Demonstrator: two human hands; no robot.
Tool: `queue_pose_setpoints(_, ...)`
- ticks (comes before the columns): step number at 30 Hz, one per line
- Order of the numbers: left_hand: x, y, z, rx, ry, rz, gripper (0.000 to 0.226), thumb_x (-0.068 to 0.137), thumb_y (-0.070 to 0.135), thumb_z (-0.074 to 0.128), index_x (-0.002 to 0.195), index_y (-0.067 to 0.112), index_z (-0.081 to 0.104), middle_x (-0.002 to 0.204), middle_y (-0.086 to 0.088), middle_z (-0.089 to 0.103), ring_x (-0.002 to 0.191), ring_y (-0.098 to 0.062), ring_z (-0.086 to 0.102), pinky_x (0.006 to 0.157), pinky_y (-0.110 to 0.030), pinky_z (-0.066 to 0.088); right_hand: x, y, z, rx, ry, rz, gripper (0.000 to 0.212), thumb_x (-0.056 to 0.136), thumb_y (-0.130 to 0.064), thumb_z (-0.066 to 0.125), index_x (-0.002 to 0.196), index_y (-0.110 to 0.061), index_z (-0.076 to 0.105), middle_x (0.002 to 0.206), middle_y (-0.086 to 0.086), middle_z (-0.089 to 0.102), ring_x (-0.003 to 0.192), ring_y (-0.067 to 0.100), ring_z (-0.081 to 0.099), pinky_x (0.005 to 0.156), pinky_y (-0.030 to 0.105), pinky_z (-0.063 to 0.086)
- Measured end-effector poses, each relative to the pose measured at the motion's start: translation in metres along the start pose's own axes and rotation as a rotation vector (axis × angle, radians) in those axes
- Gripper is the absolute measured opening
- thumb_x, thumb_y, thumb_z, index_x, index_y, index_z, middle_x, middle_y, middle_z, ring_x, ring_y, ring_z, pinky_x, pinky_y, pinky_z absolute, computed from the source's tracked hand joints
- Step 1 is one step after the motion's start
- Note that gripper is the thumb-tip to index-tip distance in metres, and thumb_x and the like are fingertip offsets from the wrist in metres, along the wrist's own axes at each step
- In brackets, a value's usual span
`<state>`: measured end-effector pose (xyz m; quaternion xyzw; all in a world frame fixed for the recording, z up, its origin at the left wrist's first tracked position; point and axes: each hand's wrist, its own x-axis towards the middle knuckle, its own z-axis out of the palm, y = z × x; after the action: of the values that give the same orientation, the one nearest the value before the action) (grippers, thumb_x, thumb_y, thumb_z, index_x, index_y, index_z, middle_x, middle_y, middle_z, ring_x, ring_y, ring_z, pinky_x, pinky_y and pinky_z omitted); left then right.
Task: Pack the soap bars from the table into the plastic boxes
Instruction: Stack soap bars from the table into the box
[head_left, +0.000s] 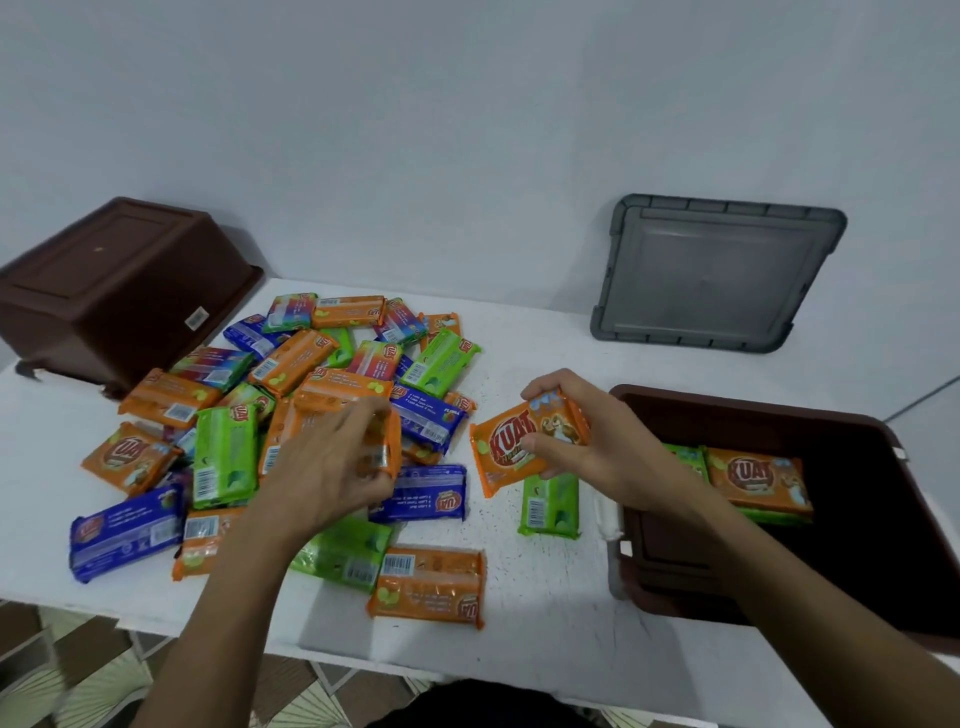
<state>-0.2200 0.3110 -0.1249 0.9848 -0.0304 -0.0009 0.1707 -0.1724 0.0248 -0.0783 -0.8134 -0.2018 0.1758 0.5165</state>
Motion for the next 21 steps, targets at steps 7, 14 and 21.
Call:
queue_pose_setpoints(7,0.004,0.030,-0.013,-0.194,0.147,0.140,0.083,0.075,0.028,0.073,0.140,0.049,0.026,0.122,0.015,0.050,0.084,-0.010,0.064,0.063,-0.036,0.058,-0.025,-0.003,-0.031,0.184,0.082,-0.004,0.028,0.089,-0.011,0.068,0.114,-0.017,0.057,0.109,0.010,0.061,0.096,0.024,0.069,0.068,0.040,0.062)
queue_pose_setpoints(14,0.020,0.082,-0.016,-0.442,0.186,0.259,0.051,0.080,0.039,0.054,0.129,0.045,0.043,0.125,0.018,0.042,0.108,-0.004,0.054,0.081,-0.018,0.051,-0.060,0.001,-0.073,0.211,0.173,0.032,0.035,0.088,-0.009,0.067,0.119,-0.020,0.057,0.112,0.007,0.063,0.097,0.019,0.071,0.070,0.030,0.060)
queue_pose_setpoints(21,0.030,0.133,0.001,-0.885,0.107,0.157,0.050,0.088,0.003,0.062,0.130,0.027,0.048,0.116,0.007,0.056,0.104,-0.005,0.062,0.084,-0.017,0.052,-0.096,0.019,-0.111,0.221,0.178,0.116,0.048,0.081,-0.010,0.074,0.123,-0.025,0.056,0.115,0.000,0.066,0.102,0.016,0.069,0.077,0.029,0.059)
